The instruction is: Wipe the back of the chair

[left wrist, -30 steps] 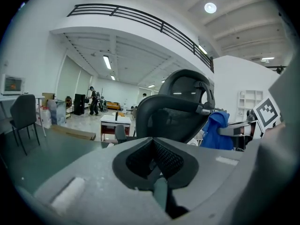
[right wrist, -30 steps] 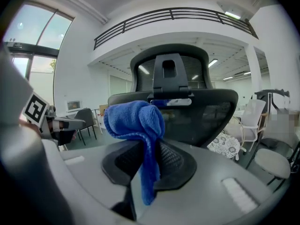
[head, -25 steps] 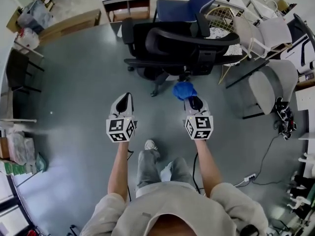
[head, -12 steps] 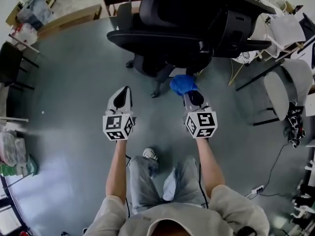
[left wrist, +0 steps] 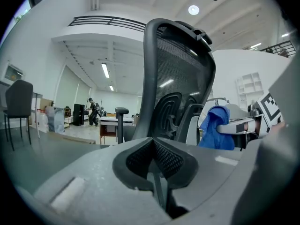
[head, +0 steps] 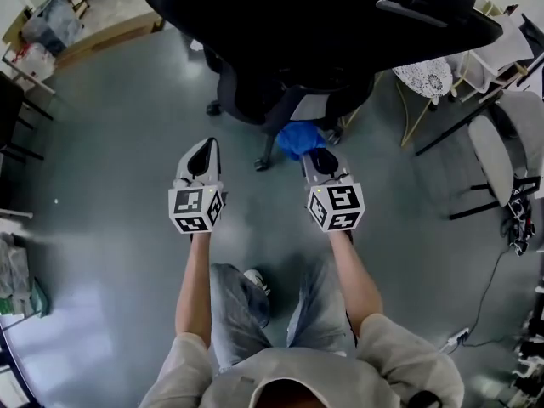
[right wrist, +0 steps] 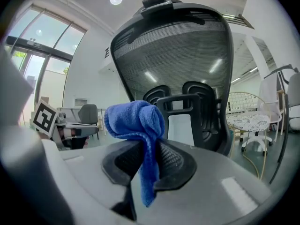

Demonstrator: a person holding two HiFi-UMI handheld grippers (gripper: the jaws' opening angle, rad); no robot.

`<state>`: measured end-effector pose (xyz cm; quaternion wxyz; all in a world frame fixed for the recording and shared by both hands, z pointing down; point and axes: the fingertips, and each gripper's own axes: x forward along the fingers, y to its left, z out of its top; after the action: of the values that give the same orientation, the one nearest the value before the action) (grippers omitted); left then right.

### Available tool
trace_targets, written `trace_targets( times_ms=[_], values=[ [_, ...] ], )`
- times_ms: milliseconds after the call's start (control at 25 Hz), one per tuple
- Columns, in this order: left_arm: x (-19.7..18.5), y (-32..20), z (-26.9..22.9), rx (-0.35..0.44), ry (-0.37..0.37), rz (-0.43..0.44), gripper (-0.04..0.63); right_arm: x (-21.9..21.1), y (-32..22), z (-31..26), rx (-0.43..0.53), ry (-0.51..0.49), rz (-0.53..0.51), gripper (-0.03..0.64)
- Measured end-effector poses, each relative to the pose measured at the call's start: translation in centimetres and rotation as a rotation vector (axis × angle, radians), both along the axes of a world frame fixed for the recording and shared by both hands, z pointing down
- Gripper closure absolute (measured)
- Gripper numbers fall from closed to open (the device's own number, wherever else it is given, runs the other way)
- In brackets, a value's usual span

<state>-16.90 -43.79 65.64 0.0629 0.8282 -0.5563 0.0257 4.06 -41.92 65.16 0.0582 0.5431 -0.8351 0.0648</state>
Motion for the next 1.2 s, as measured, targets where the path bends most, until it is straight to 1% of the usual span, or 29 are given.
trace_targets(
  times_ms=[200, 280, 400, 600, 720, 880, 1000, 1080, 1200],
  values=[
    [0.6, -0.6, 3.3, 0.012, 0.031, 0.009, 0.591, -0.6, -1.1, 3.5, 0.016, 0.000, -0.018, 0.549],
    [0.8, -0.7, 4.2, 0.015, 0.041, 0.005, 0.591, -0.8, -1.5, 4.0, 0.019, -0.010, -0.016, 0.549],
    [1.7, -0.6, 5.2, 0.008, 0.037, 0.018, 0.591, -1.4, -1.9, 4.5, 0.021, -0.002, -0.029, 0.549],
    [2.2, -0.4, 5.2, 0.034, 0.023, 0.034, 0.591, -2.8, -3.2, 4.3, 0.037, 0.016, -0.062, 0.549],
    [1.8, -0.3, 5.8, 0.023, 0.043, 0.024, 0.591, -4.0, -3.6, 4.4, 0.037, 0.016, -0.074, 0.549],
    [1.2, -0.2, 5.9, 0.023, 0.049, 0.012, 0.591, -5.8, -4.2, 4.3, 0.047, 0.020, -0.106, 0.549],
    [1.5, 0.0, 6.3, 0.024, 0.021, 0.019, 0.591, -6.8, -5.2, 3.5, 0.066, 0.036, -0.120, 0.549],
    [1.9, 0.1, 5.8, 0.043, -0.006, 0.027, 0.591, -7.4, -6.0, 2.6, 0.084, 0.043, -0.127, 0.549],
    [2.1, 0.6, 4.9, 0.064, 0.002, 0.023, 0.591, -7.6, -6.8, 1.3, 0.102, 0.050, -0.129, 0.549]
  ],
)
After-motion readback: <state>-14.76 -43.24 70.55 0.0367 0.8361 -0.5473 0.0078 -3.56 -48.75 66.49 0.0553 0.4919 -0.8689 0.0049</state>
